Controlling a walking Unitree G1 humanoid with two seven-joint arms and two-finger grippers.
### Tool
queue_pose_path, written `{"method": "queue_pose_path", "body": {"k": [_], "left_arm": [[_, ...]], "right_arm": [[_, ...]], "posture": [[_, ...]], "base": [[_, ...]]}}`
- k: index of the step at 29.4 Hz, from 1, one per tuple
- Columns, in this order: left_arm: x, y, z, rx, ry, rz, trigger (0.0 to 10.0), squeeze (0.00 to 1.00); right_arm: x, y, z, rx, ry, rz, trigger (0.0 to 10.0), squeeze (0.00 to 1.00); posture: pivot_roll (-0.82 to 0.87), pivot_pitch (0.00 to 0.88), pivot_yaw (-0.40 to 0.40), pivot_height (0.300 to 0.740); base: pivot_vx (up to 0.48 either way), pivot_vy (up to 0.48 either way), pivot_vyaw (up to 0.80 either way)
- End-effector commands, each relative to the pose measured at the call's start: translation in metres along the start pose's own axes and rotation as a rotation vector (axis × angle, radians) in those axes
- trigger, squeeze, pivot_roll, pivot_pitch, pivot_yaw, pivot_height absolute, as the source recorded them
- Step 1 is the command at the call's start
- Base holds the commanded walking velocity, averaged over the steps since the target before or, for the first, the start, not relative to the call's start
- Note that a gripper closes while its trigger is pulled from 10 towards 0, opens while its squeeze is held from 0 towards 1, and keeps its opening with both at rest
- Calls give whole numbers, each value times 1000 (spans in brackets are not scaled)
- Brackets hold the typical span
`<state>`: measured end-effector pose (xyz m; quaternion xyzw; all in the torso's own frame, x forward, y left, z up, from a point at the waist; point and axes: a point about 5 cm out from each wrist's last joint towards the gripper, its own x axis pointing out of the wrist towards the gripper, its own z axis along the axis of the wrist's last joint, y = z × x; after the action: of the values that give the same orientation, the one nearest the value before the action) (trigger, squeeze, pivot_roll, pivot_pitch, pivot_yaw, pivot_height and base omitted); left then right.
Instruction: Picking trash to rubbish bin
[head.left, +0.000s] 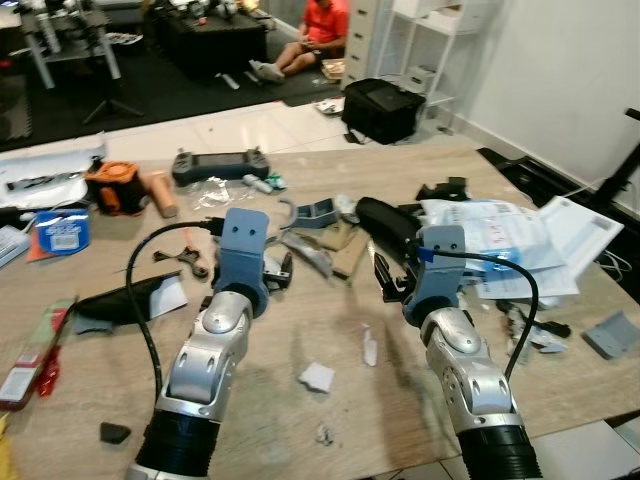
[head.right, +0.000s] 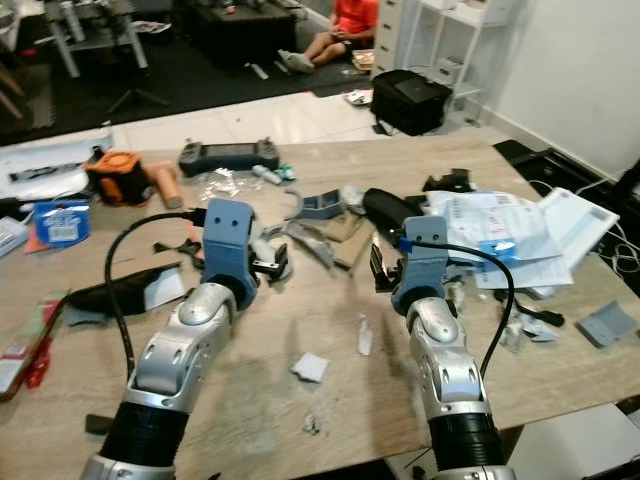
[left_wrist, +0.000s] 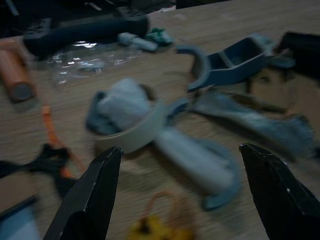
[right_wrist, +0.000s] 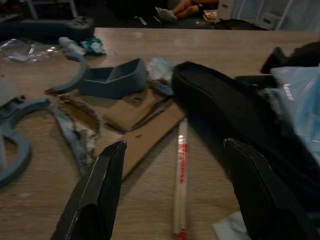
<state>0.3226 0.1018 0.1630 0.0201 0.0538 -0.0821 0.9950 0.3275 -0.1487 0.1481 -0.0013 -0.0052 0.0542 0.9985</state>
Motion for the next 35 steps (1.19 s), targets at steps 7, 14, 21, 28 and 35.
{"method": "queue_pose_path", "body": {"k": [7, 14, 21, 28, 35], "left_arm": [[0, -10, 2, 13, -7, -56, 10000, 0], [14, 3, 9, 130, 12, -34, 10000, 0], [21, 18, 22, 211, -17, -11, 10000, 0], [22, 32, 29, 238, -24, -1, 10000, 0], [22, 42, 37, 261, -45, 11, 10000, 0]], "right_arm": [[4, -3, 4, 24, -11, 13, 10000, 0], [30, 5, 17, 16, 55, 223, 10000, 59], [44, 16, 28, -13, 125, 492, 10000, 1000], [56, 34, 40, -102, 229, 754, 10000, 1000], [75, 41, 55, -166, 249, 696, 10000, 0]], "posture": [[-5, 49, -17, 740], [-2, 74, -13, 740], [22, 106, -39, 740], [33, 170, -59, 740], [43, 241, -54, 740]], "base": [[0, 0, 0], [0, 0, 0], [0, 0, 0], [0, 0, 0], [0, 0, 0]]}}
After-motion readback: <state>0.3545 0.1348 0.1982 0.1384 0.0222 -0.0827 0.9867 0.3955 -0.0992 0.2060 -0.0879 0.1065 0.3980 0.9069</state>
